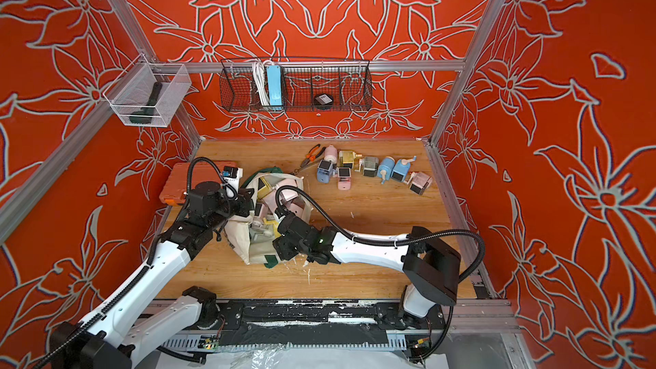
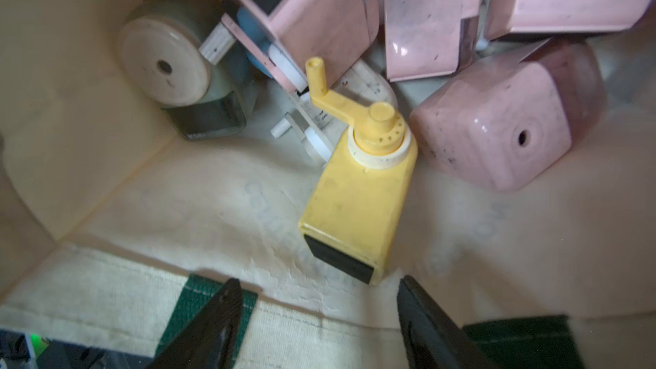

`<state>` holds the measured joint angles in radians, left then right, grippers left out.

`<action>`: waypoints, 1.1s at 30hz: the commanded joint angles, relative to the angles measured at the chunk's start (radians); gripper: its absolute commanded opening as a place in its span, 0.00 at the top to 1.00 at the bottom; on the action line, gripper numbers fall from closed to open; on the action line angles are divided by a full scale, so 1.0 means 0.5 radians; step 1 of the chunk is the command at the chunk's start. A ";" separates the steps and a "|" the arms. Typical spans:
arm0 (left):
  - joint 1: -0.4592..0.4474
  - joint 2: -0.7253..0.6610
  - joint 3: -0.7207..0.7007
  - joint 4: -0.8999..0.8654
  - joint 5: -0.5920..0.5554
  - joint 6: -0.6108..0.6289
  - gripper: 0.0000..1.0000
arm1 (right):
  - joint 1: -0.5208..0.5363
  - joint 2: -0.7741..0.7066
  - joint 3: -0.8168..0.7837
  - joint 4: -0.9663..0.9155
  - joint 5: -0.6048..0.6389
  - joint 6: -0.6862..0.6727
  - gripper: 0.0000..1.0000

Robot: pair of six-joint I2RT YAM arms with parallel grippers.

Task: Take out the pencil sharpeners from the tote bags
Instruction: Pick up the pencil sharpener from the canvas bag.

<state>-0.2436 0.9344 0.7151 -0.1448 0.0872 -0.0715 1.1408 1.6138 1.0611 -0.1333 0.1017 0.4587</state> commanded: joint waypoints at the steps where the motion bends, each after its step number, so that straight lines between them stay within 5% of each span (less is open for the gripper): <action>1: -0.010 0.011 -0.027 -0.085 -0.006 -0.013 1.00 | -0.002 0.051 0.197 -0.236 0.142 -0.077 0.27; 12: -0.010 0.000 -0.027 -0.082 0.007 -0.016 1.00 | -0.051 0.475 0.770 -0.839 0.123 -0.074 0.27; 23: -0.010 -0.008 -0.027 -0.083 0.016 -0.016 1.00 | -0.057 0.683 0.815 -0.874 0.179 -0.034 0.28; 33: -0.010 -0.007 -0.031 -0.082 0.013 -0.016 1.00 | -0.076 0.759 0.865 -0.809 0.111 -0.027 0.42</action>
<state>-0.2436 0.9340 0.7151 -0.1448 0.0891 -0.0715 1.1099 1.9785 1.4624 -0.5354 0.1608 0.4404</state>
